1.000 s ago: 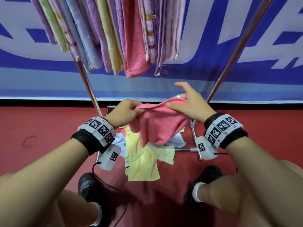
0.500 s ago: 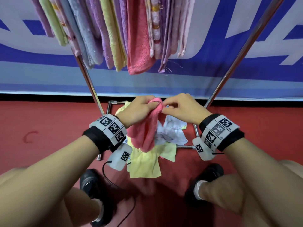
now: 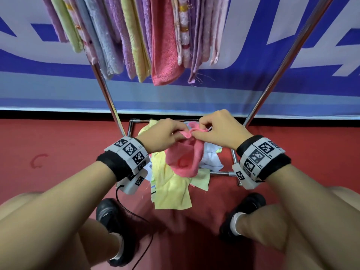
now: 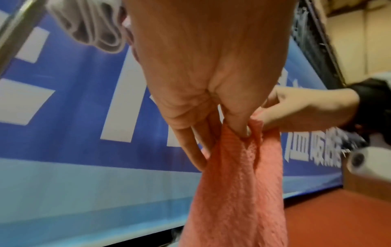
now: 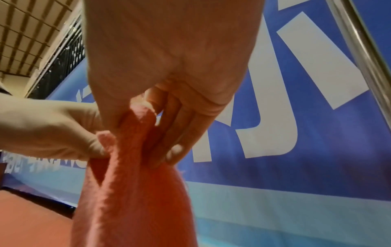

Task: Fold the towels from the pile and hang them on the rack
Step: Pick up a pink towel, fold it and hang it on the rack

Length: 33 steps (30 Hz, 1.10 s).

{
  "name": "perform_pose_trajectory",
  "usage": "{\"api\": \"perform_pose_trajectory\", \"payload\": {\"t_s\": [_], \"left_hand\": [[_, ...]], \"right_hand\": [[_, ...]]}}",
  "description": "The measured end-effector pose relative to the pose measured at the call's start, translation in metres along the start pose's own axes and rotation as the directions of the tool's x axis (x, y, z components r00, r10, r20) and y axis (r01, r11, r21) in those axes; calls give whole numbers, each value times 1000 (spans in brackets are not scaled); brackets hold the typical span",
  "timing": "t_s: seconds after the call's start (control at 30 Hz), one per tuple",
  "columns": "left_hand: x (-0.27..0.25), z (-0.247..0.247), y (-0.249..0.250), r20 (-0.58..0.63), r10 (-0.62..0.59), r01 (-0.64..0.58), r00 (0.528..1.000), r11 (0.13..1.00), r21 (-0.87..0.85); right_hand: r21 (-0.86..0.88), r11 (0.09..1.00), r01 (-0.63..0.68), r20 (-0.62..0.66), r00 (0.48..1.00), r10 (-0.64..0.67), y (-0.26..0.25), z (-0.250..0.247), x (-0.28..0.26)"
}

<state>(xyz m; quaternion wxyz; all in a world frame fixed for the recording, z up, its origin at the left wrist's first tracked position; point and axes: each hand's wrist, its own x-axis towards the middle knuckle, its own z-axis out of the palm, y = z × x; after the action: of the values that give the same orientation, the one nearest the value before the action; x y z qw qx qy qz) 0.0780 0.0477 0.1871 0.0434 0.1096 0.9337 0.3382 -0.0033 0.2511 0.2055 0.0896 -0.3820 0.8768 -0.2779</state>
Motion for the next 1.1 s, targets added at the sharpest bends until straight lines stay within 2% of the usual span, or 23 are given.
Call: {"api": "perform_pose_trajectory", "payload": {"t_s": [0.07, 0.1, 0.2, 0.27, 0.47, 0.6, 0.77, 0.83, 0.93, 1.0, 1.1], "left_hand": [[-1, 5, -2, -6, 91, -90, 996, 992, 92], [-2, 5, -4, -24, 99, -95, 995, 986, 134], [-4, 1, -7, -15, 42, -39, 999, 984, 176], [-4, 0, -8, -3, 47, -46, 999, 981, 186], [-5, 3, 0, 123, 74, -82, 990, 995, 57], [-6, 4, 6, -10, 48, -48, 999, 998, -32], [0, 7, 3, -81, -101, 78, 992, 965, -251], [3, 7, 4, -100, -142, 108, 985, 950, -292], [4, 6, 6, -83, -129, 101, 988, 955, -279], [2, 6, 7, -69, -127, 106, 990, 961, -255], [0, 6, 1, -147, -168, 137, 975, 970, -199]], "right_hand": [[20, 997, 75, 22, 997, -76, -4, 0, 0], [36, 994, 107, 39, 993, -108, -6, -1, -1], [80, 989, 128, 66, 989, -133, -6, -1, -4], [96, 988, 120, 58, 990, -126, -4, -1, -4], [126, 987, 104, 57, 992, -112, -4, -2, -3], [98, 992, 85, 56, 994, -91, 2, -5, -1], [57, 998, 1, -7, 1000, 0, 15, -14, 5], [131, 991, -8, 60, 998, 1, 13, -13, 4], [180, 984, -5, 159, 987, -24, 8, -4, 3], [138, 990, 1, 123, 992, -18, 7, -2, 6], [163, 987, 5, 47, 999, -13, 10, -10, 10]]}}
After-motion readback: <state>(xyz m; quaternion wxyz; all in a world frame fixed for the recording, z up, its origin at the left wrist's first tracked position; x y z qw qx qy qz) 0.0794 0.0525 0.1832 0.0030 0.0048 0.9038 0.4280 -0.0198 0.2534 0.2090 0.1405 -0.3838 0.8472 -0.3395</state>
